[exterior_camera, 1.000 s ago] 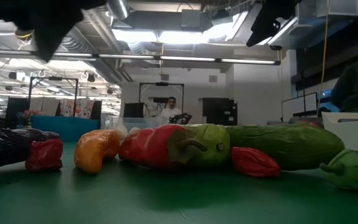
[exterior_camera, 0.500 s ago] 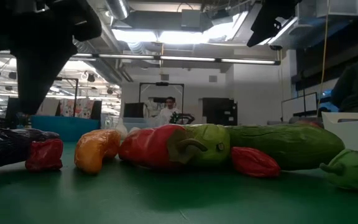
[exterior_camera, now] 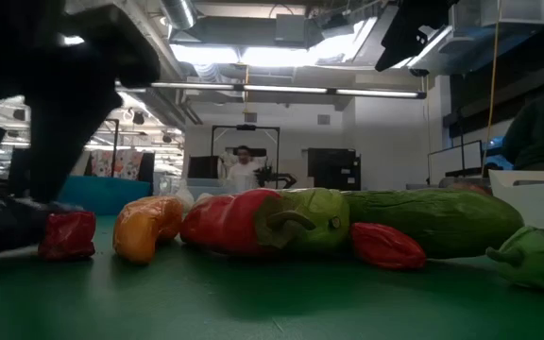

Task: Sort produce into baskets
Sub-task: Put the purple eggplant into the light green bin

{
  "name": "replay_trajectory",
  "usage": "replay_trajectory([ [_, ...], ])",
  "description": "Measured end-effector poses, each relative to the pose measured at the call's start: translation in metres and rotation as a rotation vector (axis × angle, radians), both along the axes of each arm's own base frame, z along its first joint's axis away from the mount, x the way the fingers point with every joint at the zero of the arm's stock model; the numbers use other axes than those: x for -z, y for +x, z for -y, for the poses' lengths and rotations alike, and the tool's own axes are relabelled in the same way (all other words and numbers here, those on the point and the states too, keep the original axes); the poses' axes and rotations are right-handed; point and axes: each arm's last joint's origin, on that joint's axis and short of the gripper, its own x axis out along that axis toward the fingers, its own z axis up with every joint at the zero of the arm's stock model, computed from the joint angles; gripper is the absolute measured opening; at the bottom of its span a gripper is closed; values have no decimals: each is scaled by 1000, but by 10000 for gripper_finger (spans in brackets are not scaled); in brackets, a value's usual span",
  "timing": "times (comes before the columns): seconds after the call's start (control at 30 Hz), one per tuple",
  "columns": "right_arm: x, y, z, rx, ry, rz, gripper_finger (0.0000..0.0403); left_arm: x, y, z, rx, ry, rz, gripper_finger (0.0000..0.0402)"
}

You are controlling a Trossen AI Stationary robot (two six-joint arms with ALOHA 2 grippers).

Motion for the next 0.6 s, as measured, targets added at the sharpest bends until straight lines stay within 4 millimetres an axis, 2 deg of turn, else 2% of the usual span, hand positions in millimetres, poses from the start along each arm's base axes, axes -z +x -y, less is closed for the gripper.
replay_trajectory([
  [0.17, 0, 0, 0, 0, 0, 0, 335, 0, 5, -6, 47, 14, 24, 255],
  [0.47, 0, 0, 0, 0, 0, 0, 335, 0, 7, -8, -3, -38, 3, 255],
  [0.6, 0, 0, 0, 0, 0, 0, 335, 0, 5, -6, -3, -74, -18, 238],
])
